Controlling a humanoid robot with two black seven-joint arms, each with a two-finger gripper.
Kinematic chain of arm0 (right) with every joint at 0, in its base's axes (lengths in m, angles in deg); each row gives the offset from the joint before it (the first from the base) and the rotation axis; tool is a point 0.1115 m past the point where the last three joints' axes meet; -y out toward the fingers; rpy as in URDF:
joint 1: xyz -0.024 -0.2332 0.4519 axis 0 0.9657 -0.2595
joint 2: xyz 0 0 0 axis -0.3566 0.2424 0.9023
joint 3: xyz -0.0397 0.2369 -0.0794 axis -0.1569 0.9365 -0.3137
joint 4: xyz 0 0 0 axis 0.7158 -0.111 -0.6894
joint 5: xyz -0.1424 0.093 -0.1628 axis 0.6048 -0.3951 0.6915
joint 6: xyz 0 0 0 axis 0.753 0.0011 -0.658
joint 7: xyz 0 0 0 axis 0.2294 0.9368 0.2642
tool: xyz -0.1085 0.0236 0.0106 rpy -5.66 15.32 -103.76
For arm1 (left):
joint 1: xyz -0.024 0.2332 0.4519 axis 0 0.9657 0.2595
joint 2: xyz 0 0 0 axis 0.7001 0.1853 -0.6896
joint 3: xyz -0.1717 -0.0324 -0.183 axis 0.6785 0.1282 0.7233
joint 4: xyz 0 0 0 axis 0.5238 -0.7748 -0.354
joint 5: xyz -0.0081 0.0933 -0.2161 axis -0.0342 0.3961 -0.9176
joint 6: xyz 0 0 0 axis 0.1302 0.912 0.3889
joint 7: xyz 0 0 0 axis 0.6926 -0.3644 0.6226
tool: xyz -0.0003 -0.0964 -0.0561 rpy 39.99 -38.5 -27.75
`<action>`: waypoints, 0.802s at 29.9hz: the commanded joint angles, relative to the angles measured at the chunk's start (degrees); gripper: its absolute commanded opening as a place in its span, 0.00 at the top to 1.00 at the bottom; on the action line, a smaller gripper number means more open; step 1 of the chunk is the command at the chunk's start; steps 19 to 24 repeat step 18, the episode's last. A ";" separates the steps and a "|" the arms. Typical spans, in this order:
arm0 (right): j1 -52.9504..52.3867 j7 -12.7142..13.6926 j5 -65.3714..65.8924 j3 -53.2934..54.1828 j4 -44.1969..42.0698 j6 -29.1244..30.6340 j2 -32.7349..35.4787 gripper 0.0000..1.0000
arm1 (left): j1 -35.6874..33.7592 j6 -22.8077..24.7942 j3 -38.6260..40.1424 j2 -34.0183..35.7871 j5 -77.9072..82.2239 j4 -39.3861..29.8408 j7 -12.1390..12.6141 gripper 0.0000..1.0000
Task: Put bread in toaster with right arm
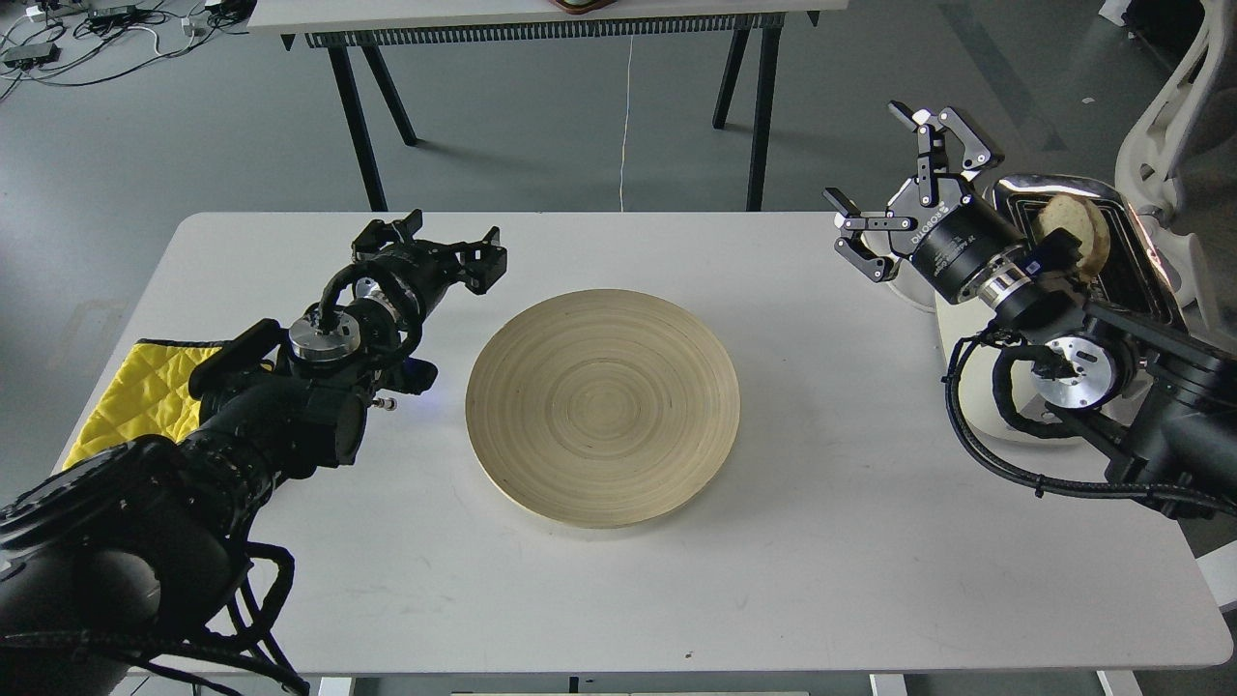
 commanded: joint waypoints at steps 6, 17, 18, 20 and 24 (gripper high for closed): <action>0.49 -0.02 0.05 -0.12 -0.39 0.00 -1.05 0.00 | 0.00 0.04 0.00 0.00 0.00 0.00 0.01 0.00; 1.46 -0.28 0.23 -0.12 -0.57 0.00 -2.89 0.00 | 0.00 0.04 0.00 0.00 0.00 0.00 0.01 0.00; 1.46 -0.28 0.32 -0.21 -0.57 0.00 -2.89 0.00 | 0.00 -0.05 0.00 0.00 0.00 0.00 0.01 0.00; 1.46 -0.28 0.32 -0.21 -0.57 0.00 -2.89 0.00 | 0.00 -0.05 0.00 0.00 0.00 0.00 0.01 0.00; 1.46 -0.28 0.32 -0.21 -0.57 0.00 -2.89 0.00 | 0.00 -0.05 0.00 0.00 0.00 0.00 0.01 0.00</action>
